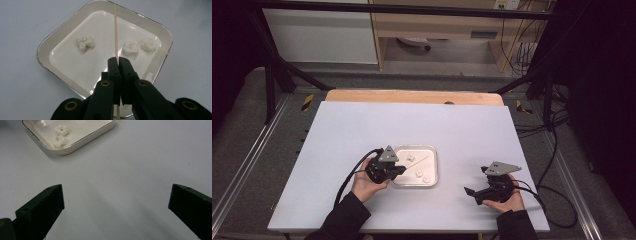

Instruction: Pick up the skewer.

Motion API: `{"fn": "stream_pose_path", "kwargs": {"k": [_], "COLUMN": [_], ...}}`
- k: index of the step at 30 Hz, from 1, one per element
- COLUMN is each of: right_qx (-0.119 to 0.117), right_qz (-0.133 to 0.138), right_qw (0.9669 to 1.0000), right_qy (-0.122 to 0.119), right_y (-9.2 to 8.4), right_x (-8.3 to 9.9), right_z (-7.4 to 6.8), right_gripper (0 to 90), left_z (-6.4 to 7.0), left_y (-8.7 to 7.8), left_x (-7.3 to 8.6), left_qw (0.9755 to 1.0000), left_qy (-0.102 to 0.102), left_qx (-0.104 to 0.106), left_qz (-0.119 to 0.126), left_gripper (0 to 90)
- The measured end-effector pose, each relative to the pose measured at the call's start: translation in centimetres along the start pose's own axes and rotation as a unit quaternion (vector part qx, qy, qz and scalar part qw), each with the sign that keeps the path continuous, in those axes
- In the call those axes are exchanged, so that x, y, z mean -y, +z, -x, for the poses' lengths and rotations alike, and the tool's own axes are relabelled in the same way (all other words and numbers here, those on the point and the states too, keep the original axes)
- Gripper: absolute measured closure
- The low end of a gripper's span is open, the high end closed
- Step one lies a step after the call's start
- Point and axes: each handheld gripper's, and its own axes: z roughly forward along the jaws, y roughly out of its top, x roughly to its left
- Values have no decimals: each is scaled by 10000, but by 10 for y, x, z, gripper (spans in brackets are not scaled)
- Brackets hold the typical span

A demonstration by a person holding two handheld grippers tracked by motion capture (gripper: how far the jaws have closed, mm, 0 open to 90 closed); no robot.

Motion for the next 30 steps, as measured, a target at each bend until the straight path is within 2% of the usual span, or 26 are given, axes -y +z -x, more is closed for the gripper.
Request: {"fn": "stream_pose_path", "kwargs": {"k": [5,7,8,9,12,13,14,15,16,17,18,20,21,25,26,27,28,30], "right_qx": [35,114,114,139,171,196,196,221,221,249,249,298,314,338,338,329,315,334], "right_qz": [-4,-77,-77,-86,-140,-186,-186,-228,-228,-268,-268,-304,-320,-393,-393,-383,-391,-414], "right_qw": [9998,9989,9989,9981,9970,9956,9956,9936,9936,9912,9912,9883,9847,9782,9782,9768,9741,9710], "right_qy": [-208,-452,-452,-594,-736,-902,-902,-1088,-1088,-1275,-1275,-1465,-1682,-2010,-2010,-2081,-2206,-2329], "right_y": [2,3,3,4,6,8,8,10,10,12,12,14,16,19,19,19,20,21], "right_x": [-8,-13,-13,-15,-18,-21,-21,-24,-24,-27,-27,-31,-34,-40,-40,-41,-42,-43], "right_z": [-6,-11,-11,-14,-18,-22,-22,-27,-27,-31,-31,-35,-38,-45,-45,-46,-48,-50], "right_gripper": [16,20,20,25,29,34,34,39,39,50,50,58,69,90,90,97,110,125], "left_z": [2,4,5,6,9,11,12,13,15,16,17,19,20,24,24,26,27,29], "left_y": [-3,-3,-4,-4,-4,-4,-4,-3,-3,-3,-2,-2,-2,-1,-1,-1,0,1], "left_x": [1,1,0,0,-1,-1,-1,-2,-2,-3,-3,-5,-5,-9,-9,-10,-11,-13], "left_qw": [10000,10000,10000,10000,10000,10000,10000,9999,9999,9999,9999,9999,9999,9997,9997,9997,9997,9996], "left_qy": [-4,2,1,2,15,24,53,49,70,65,83,98,100,151,151,162,173,213], "left_qx": [14,21,26,27,58,69,76,85,93,102,111,125,133,166,166,177,190,205], "left_qz": [12,25,26,36,36,26,17,25,14,16,4,0,4,4,4,2,2,-8], "left_gripper": [885,885,885,885,885,884,884,885,885,884,884,885,885,885,885,885,885,885]}}
